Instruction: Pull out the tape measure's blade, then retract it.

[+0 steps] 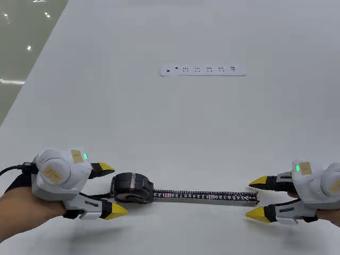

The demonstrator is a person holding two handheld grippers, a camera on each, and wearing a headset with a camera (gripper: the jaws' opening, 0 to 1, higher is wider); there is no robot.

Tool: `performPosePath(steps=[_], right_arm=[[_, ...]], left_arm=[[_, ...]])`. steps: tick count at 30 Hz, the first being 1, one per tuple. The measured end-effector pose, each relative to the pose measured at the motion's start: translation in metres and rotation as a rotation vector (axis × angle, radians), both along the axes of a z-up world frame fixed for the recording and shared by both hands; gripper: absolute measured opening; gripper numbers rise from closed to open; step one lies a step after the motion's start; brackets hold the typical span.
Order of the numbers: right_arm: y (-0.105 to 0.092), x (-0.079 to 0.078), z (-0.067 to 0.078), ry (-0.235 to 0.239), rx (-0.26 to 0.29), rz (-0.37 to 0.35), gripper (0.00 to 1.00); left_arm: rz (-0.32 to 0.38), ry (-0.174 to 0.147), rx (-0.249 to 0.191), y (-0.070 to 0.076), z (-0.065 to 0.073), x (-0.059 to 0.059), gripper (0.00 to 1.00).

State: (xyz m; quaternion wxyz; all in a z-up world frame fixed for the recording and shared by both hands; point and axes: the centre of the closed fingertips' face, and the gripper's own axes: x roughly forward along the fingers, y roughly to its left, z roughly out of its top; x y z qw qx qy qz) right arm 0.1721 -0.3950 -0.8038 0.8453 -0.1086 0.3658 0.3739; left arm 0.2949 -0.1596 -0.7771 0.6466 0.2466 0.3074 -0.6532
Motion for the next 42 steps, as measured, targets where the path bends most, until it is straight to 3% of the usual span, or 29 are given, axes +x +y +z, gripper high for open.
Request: performPosePath(steps=[2,5,10,18,28,42], right_arm=[[0.001,0.0,0.002,-0.001,0.005,-0.006,0.45],[0.003,-0.002,0.002,0.0,-0.009,-0.005,0.5],[0.002,-0.004,0.003,0.009,-0.009,-0.028,0.53],[0.003,-0.005,0.013,0.002,0.005,-0.095,0.59],[-0.003,-0.01,0.019,-0.015,0.001,-0.201,0.74],[-0.007,-0.028,0.029,-0.022,-0.005,-0.323,0.89]], left_arm=[[0.015,0.001,0.001,0.001,-0.001,0.001,0.64],[0.082,0.031,-0.01,0.002,0.003,0.004,0.67],[0.103,0.037,-0.001,0.006,0.007,0.0,0.7],[0.17,0.065,-0.012,0.015,0.011,-0.003,0.75],[0.251,0.084,-0.028,0.028,0.012,-0.012,0.84],[0.378,0.064,-0.076,0.041,0.021,-0.016,0.94]])
